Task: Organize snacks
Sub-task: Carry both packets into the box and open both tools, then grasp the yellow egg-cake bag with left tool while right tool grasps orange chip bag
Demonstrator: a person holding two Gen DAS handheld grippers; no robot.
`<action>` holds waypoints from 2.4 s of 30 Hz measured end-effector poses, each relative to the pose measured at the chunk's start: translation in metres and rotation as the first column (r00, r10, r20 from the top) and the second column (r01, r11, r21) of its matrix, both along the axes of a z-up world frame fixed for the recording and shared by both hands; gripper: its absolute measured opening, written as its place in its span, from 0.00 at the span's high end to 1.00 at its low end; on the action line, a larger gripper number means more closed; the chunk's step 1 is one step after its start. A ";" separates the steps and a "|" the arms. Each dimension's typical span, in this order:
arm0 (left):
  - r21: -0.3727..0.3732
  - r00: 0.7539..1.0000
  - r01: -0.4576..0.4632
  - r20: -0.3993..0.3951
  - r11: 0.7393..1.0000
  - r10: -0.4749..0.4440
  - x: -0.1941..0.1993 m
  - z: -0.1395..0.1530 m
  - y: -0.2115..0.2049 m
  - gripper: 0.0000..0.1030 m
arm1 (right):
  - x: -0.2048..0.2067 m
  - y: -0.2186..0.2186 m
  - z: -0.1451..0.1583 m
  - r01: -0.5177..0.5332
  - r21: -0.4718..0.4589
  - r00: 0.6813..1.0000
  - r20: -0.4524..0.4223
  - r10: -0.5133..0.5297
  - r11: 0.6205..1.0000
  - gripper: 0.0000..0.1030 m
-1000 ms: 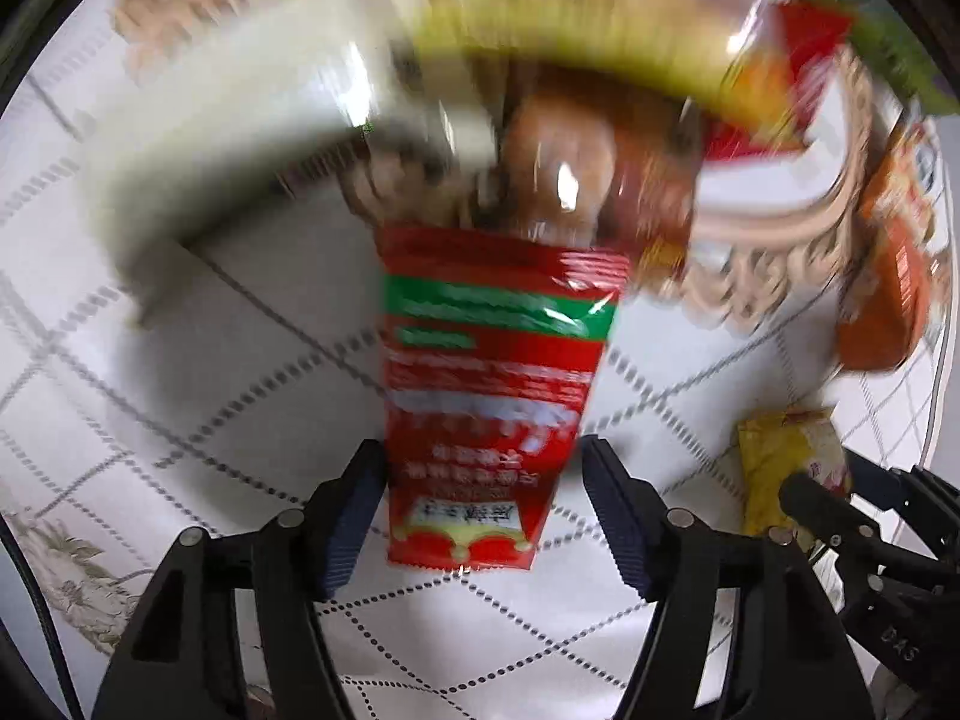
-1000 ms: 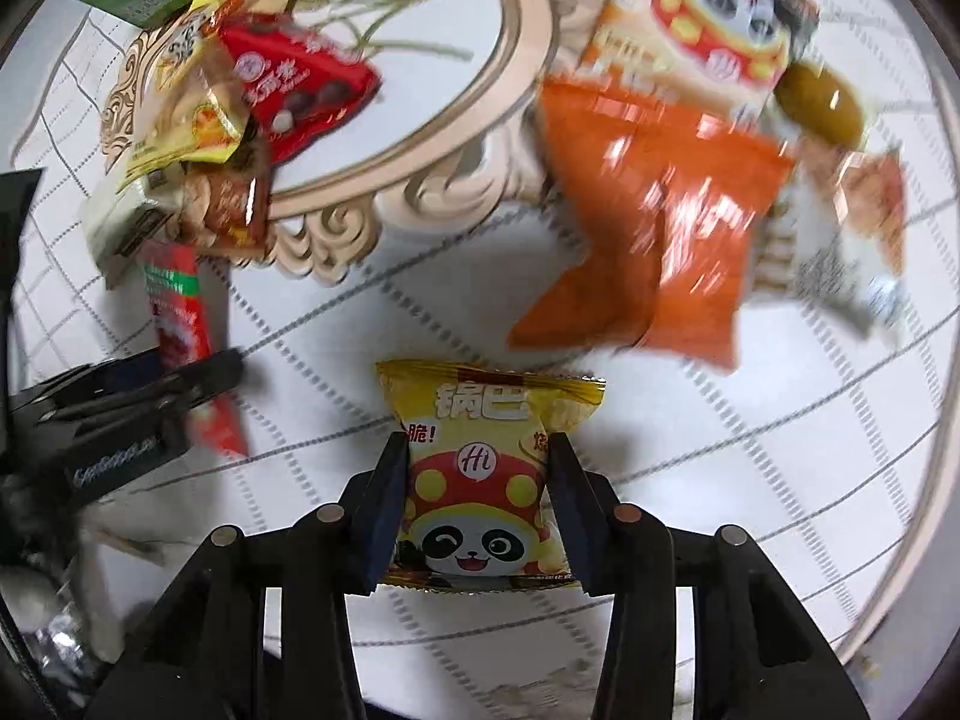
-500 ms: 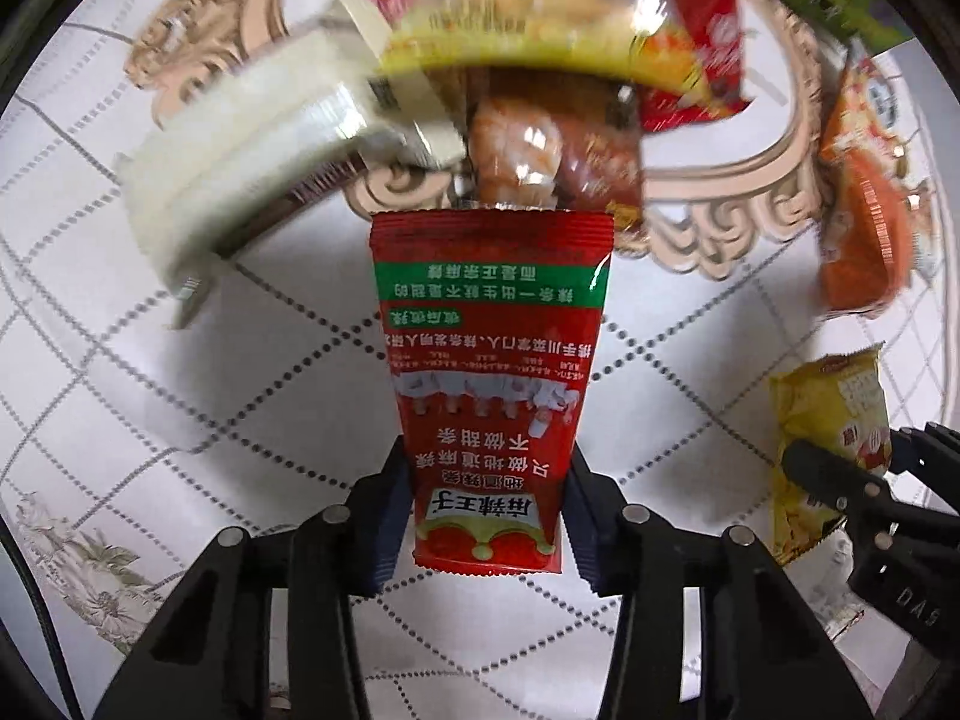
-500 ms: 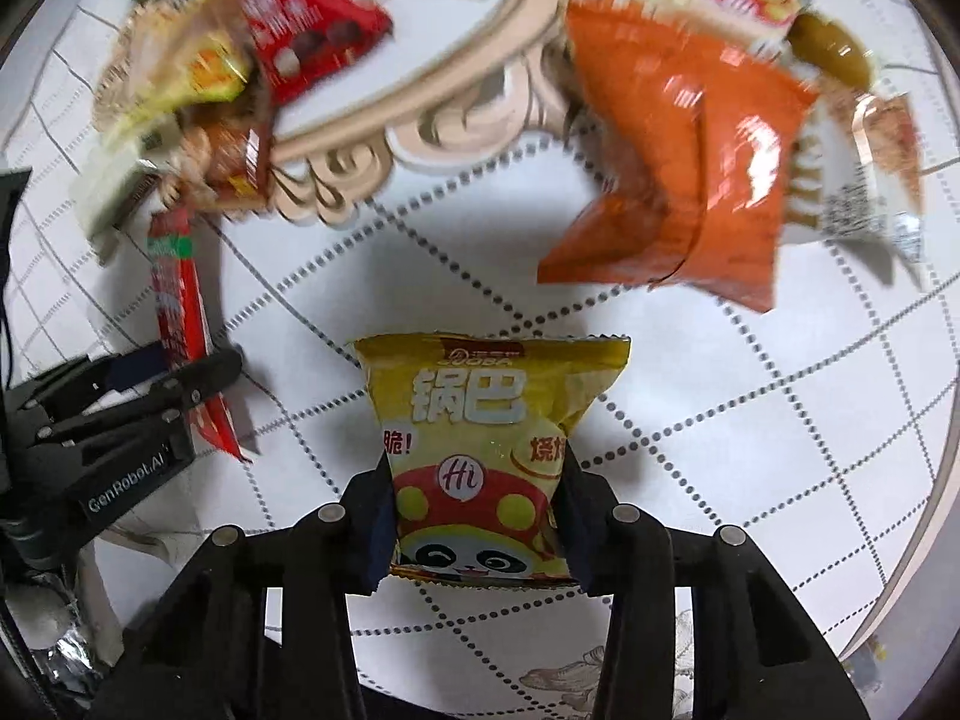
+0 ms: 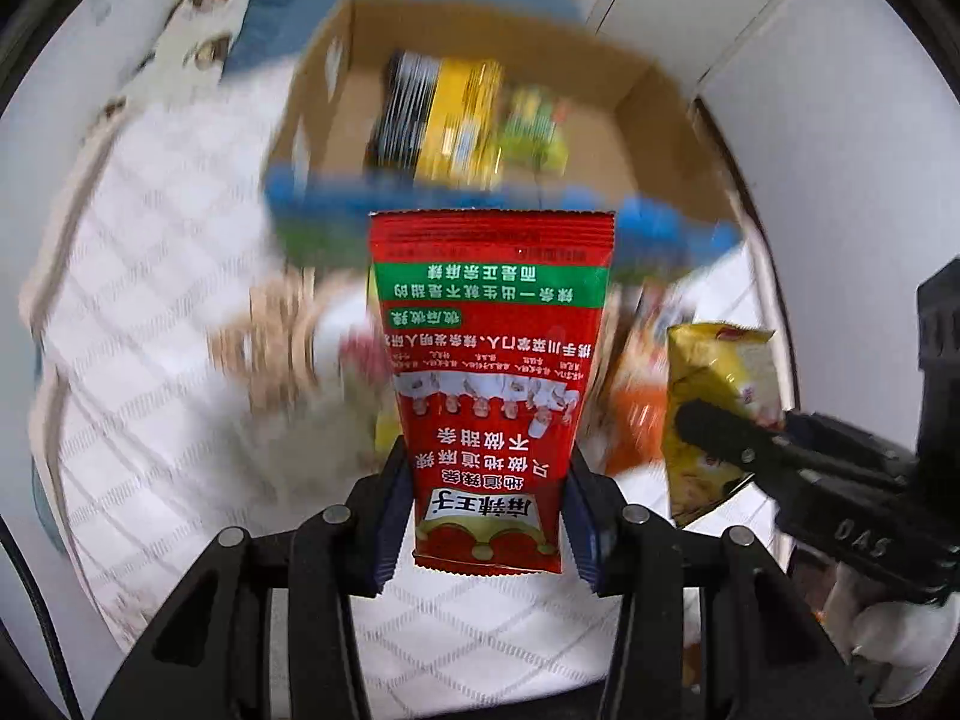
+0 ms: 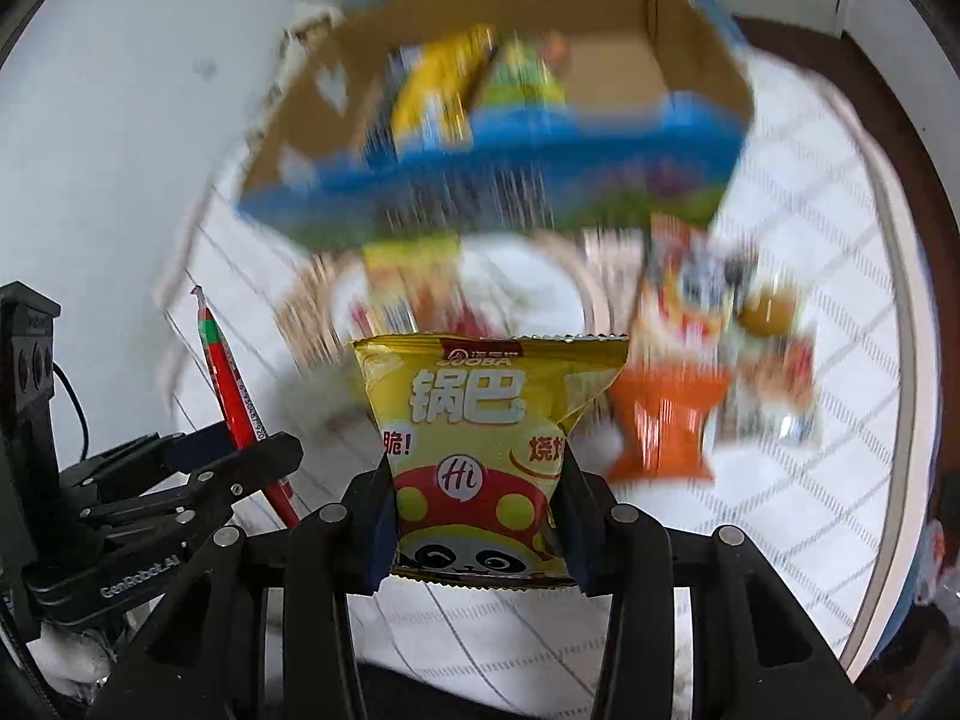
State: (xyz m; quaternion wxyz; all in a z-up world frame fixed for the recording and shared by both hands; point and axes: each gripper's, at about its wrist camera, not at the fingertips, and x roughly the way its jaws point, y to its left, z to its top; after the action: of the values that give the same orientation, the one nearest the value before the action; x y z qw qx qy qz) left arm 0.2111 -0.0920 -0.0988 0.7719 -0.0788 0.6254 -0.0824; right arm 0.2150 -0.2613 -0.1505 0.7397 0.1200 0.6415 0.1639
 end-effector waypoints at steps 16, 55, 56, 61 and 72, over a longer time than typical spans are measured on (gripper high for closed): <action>0.126 0.977 0.063 -0.211 0.990 -0.035 0.172 -0.064 0.069 0.58 | 0.205 0.029 -0.040 0.119 -0.053 0.992 0.043 -0.117 0.991 0.55; 0.179 0.997 -0.060 0.060 0.982 0.050 0.131 -0.005 0.085 0.26 | 0.204 0.068 -0.039 0.043 -0.187 0.997 0.073 -0.030 0.981 0.13; 0.175 0.995 -0.066 0.083 0.982 0.052 0.125 0.002 0.086 0.26 | 0.199 0.065 -0.031 0.052 -0.186 0.995 0.092 -0.035 0.981 0.13; 0.197 0.983 -0.071 0.178 0.978 0.035 0.099 0.030 0.083 0.26 | 0.177 0.058 0.004 0.075 -0.198 0.982 0.185 -0.038 0.977 0.13; 0.166 0.958 -0.087 0.286 0.982 0.036 0.057 0.067 0.079 0.26 | 0.127 0.052 0.060 0.096 -0.145 0.960 0.276 -0.053 0.985 0.13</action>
State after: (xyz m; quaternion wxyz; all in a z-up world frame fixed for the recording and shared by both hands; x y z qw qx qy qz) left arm 0.2681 -0.0129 -0.0314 0.8591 -0.0172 0.5114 -0.0129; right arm 0.3424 -0.2092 -0.0907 0.8333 0.0617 0.5402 0.0998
